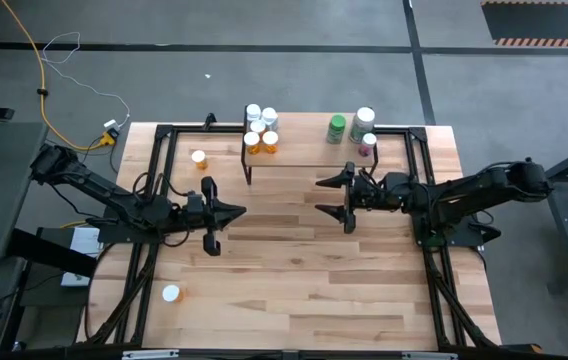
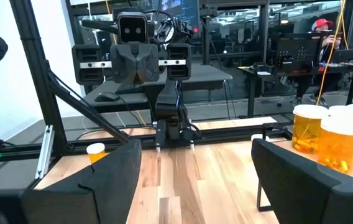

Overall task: Pick and place medicine bottles onto shelf by color
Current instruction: Put the orange pill bottle on the shelf

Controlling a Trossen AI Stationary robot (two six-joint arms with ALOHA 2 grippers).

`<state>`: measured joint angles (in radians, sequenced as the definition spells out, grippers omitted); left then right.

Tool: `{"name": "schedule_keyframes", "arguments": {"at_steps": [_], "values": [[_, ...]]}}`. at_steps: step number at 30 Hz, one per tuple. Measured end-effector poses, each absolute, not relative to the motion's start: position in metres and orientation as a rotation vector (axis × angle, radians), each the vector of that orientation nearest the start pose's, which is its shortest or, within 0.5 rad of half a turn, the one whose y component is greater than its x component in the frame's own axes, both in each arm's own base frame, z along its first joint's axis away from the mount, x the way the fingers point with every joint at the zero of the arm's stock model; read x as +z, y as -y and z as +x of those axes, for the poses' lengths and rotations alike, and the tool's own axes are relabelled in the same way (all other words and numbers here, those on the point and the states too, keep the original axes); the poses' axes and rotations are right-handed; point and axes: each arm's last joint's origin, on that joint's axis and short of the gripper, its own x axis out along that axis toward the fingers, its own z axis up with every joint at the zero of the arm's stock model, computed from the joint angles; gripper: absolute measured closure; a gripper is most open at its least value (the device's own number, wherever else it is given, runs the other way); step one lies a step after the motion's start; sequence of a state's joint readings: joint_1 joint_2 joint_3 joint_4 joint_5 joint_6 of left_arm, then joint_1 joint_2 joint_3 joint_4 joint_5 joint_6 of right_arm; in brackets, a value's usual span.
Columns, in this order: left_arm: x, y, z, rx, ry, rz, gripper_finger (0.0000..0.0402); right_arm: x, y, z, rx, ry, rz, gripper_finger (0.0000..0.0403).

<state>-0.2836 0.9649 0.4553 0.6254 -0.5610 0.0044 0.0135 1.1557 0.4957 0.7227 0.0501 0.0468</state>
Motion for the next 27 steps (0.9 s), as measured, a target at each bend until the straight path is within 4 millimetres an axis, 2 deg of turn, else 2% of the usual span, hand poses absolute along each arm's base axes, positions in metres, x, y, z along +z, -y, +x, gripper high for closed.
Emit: {"name": "schedule_keyframes", "arguments": {"at_steps": [27], "values": [[0.2616,0.0420,0.2009,0.282,0.084,-0.050,0.0401,0.2475,-0.0037,0.2404,-0.023,0.055,0.035,0.0107]]}}
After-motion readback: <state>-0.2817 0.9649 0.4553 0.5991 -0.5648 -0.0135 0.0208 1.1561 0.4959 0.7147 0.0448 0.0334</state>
